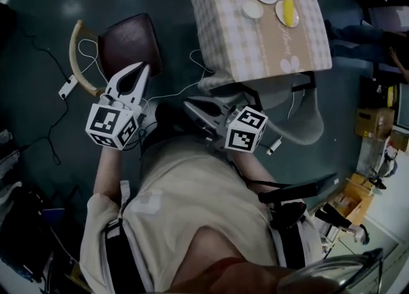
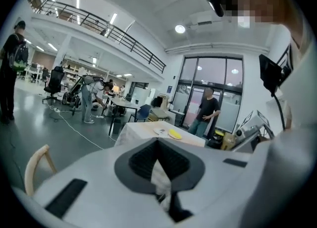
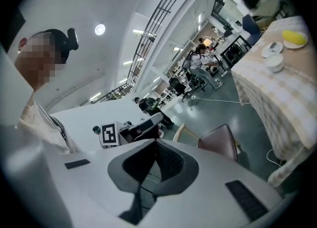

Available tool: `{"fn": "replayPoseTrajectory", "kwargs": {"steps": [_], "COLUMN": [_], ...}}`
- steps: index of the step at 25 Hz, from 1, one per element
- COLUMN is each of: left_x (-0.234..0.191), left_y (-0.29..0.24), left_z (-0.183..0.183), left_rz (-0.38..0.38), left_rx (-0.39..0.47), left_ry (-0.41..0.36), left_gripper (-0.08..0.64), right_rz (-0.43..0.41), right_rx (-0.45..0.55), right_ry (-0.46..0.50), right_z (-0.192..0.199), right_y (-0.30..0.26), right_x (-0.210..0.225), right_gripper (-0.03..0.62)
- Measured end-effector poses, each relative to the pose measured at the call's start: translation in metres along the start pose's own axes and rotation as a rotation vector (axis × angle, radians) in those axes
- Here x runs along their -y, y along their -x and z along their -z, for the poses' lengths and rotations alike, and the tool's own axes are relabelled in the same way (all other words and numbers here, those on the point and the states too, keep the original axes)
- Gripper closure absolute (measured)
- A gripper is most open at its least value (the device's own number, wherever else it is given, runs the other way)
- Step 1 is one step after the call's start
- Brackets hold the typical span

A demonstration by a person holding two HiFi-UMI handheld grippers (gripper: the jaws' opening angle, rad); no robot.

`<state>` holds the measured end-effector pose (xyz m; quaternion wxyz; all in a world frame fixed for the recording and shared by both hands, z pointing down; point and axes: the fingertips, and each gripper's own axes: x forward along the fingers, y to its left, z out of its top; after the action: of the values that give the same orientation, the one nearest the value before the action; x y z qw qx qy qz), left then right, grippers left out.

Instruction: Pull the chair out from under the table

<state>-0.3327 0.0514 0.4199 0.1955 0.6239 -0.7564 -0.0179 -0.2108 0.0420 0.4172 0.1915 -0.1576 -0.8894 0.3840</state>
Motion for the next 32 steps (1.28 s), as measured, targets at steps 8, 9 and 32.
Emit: {"fn": "replayPoseTrajectory", "kwargs": {"steps": [8,9,32], "left_x": [0.029,0.037,0.315], "left_y": [-0.006,-0.008,-0.094], "left_z": [0.011,0.009,0.053], "left_rz": [0.113,0.129,0.463], "left_rx": [-0.051,-0.051,-0.209], "left_ry": [-0.031,-0.039,-0.248], "left_gripper": [0.552,0.552,0.552], "right_rz": [0.153,0.171,0.407], "right_rx": [0.104,0.114,0.508], "right_ry": [0.039,0.056,-0.063], "right_z": [-0.001,-0.002,0.063], "right_y": [0.037,0.044,0.303], "right_x": [0.000,0.000,0.031], "right_gripper": [0.583,0.583,0.583]}}
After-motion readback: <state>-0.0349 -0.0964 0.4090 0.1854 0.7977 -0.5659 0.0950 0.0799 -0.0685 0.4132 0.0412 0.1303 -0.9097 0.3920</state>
